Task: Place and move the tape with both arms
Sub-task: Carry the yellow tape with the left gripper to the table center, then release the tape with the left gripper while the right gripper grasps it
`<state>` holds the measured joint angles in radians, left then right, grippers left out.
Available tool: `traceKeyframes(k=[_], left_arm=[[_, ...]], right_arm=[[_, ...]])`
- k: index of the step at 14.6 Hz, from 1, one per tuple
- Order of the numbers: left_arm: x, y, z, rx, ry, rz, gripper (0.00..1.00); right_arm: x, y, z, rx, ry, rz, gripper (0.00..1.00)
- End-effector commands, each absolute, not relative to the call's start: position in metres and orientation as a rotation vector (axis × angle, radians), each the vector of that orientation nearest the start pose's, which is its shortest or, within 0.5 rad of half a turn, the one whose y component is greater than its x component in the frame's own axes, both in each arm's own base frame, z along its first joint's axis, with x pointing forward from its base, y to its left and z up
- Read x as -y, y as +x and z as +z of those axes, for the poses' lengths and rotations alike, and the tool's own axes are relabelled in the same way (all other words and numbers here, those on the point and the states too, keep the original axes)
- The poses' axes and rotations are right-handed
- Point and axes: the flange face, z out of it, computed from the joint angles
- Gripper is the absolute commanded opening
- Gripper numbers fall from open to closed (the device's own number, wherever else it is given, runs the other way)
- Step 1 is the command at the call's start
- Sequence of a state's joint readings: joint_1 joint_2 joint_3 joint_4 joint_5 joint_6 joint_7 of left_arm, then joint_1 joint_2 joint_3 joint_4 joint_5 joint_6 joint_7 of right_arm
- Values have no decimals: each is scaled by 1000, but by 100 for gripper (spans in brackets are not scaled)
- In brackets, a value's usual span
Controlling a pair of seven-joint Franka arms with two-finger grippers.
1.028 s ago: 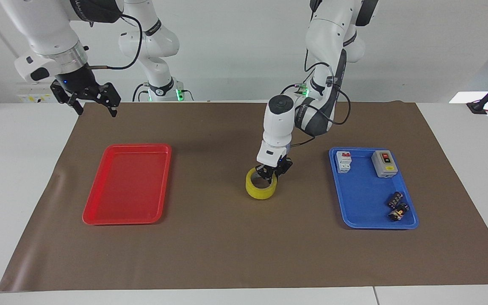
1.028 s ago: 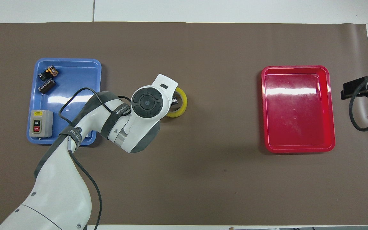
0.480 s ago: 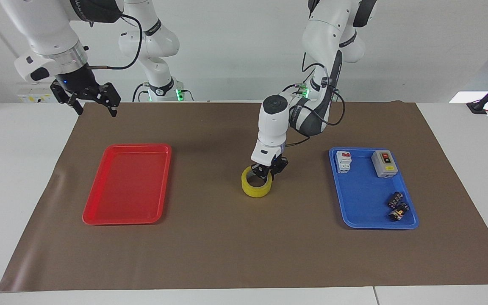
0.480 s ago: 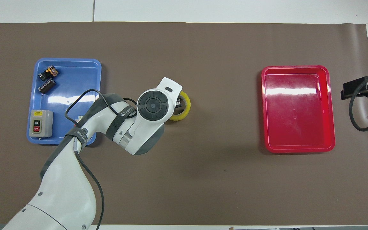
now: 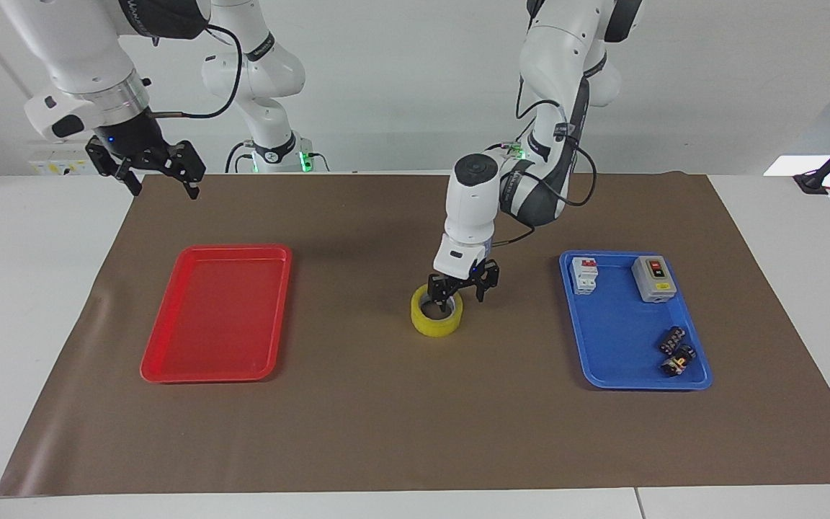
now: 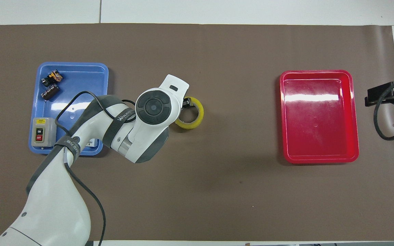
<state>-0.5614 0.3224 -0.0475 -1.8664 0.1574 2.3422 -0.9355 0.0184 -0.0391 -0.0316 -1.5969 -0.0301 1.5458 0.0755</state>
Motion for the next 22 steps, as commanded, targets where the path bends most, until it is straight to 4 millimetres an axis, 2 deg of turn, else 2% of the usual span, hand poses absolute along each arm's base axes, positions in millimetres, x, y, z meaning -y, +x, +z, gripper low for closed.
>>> traceKeyframes(k=[1,3,5,7,9,12,15,19,21,22], left_arm=[[331,530,399,413,-3091,-303,100],[306,534,423,453,-3068,-296,100],[273,545,438,393,-3067,-285,100],[237,555,451,358,-3067,-262,100],[194,569,467,359,-3091,-274,100],[140,571,494,241,-3129,-212,100],[89,567,516,125,-3118,-155,100],[44,566,562,43,-3188,-34,100],[36,564,577,5,-3189,-11,100],[31,562,585,10,-3189,3,100]], right_arm=[[12,530,624,-159,-3157,11,100],[8,533,623,-135,-3156,-23,100],[-4,536,619,-94,-3154,-15,100],[-52,546,610,37,-3152,-38,100],[-90,558,593,111,-3117,-18,100],[-157,564,570,160,-3096,-40,100],[-245,569,522,90,-3089,-79,100],[-316,577,456,23,-3066,-139,100],[-360,578,416,3,-3073,-163,100],[-374,583,400,-12,-3077,-192,100]])
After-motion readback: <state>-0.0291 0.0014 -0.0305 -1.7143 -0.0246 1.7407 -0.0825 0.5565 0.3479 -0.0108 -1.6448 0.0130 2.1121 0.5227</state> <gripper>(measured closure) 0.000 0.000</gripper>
